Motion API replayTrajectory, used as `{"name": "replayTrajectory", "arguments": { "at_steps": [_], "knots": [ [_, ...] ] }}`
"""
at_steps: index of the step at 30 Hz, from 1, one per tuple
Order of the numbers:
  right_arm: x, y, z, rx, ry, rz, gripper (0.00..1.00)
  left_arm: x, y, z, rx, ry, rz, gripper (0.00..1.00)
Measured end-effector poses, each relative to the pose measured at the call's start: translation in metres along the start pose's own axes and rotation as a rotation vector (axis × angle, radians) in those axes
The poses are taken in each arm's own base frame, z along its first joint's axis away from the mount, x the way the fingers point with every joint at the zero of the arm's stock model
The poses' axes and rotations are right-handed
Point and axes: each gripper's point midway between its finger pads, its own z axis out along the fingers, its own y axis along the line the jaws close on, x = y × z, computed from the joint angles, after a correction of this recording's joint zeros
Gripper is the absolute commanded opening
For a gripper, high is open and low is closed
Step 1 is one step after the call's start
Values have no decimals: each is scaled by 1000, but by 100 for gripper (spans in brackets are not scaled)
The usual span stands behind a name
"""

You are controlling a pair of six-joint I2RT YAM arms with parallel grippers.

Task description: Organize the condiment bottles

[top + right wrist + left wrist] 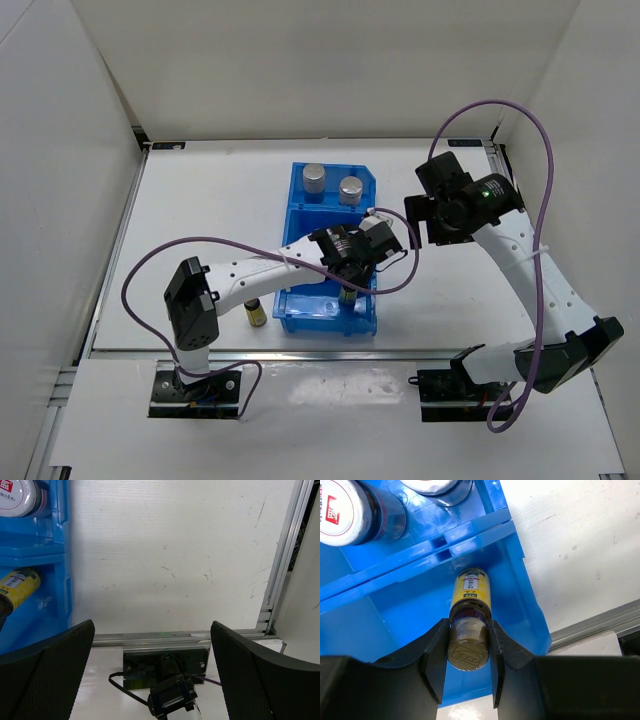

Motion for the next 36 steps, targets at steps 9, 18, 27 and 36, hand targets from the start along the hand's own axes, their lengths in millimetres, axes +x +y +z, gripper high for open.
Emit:
{"name": "replayTrajectory", "arguments": {
  "at_steps": [9, 18, 27, 36],
  "knots": [
    [0, 1, 0, -6, 2, 0, 100, -11, 3, -5, -3, -49, 23, 100],
    [0, -4, -4, 8, -18, 3, 100, -52, 41, -73, -16, -243, 2, 100],
    [4, -7, -6, 13, -26, 5, 100, 13, 160, -131, -125, -279, -347, 100],
    [6, -5, -4, 5, -13, 1, 100, 104, 189, -89, -257, -24, -493, 95]
  ]
}}
